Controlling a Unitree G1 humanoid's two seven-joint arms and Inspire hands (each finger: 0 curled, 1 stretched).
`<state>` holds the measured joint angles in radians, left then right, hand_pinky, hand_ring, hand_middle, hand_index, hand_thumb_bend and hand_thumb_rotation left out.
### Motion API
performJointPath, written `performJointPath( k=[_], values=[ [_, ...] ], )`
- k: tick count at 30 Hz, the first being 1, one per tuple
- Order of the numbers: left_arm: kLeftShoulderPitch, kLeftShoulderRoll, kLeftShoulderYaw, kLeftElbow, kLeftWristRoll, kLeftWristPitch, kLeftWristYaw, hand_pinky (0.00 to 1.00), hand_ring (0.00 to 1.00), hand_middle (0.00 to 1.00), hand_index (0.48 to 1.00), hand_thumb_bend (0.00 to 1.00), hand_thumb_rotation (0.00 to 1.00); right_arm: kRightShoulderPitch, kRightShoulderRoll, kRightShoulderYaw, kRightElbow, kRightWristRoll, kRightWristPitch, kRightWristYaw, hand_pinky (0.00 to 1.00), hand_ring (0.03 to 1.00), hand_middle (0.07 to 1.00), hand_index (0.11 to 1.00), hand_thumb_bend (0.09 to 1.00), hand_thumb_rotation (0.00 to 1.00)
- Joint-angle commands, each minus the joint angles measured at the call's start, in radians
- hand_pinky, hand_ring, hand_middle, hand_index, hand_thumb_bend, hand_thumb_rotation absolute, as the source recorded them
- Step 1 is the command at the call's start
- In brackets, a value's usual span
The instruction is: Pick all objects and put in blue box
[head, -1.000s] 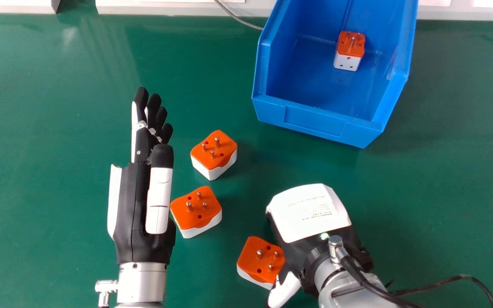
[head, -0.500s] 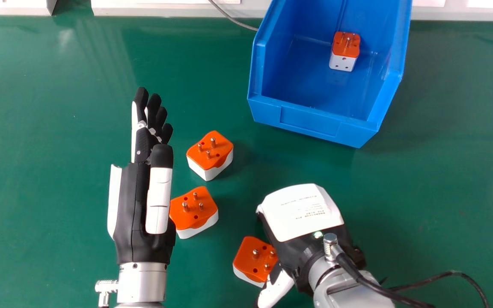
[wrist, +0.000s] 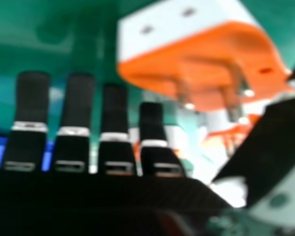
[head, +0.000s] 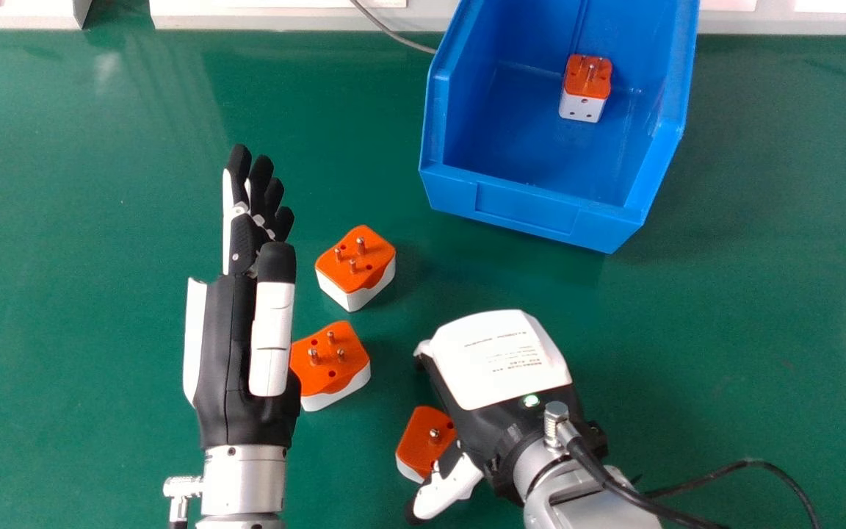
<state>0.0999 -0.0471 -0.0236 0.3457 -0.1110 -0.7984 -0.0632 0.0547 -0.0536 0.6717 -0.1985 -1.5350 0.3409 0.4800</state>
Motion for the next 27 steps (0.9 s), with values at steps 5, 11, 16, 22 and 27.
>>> performJointPath(
  k=[5,11,16,22,27],
  values=[
    [-0.016,-0.028,-0.011,-0.010,0.018,-0.010,-0.001,1.00,1.00,1.00,1.000,0.81,0.91,0.022,0.015,0.050,0.050,0.076,-0.031,-0.158,0.37,0.516,0.631,0.726,0.879,0.36],
    [-0.018,-0.029,-0.009,-0.008,0.020,-0.012,0.002,1.00,1.00,1.00,1.000,0.81,0.91,0.004,0.010,0.041,0.045,0.130,-0.015,-0.113,0.33,0.480,0.601,0.679,0.809,0.28],
    [-0.014,-0.030,-0.010,-0.011,0.022,-0.018,0.003,1.00,1.00,1.00,1.000,0.81,0.91,0.008,-0.003,0.035,0.012,0.166,-0.017,-0.089,0.30,0.440,0.546,0.617,0.707,0.18],
    [-0.006,-0.028,-0.010,-0.017,0.019,-0.013,0.000,1.00,1.00,1.00,1.000,0.81,0.91,0.013,-0.008,0.044,0.000,0.168,-0.003,-0.088,0.31,0.425,0.530,0.602,0.668,0.15],
    [-0.001,-0.026,-0.011,-0.023,0.017,-0.007,-0.001,1.00,1.00,1.00,1.000,0.81,0.91,0.020,-0.006,0.047,-0.011,0.171,0.008,-0.087,0.32,0.419,0.519,0.589,0.638,0.12]
  ],
)
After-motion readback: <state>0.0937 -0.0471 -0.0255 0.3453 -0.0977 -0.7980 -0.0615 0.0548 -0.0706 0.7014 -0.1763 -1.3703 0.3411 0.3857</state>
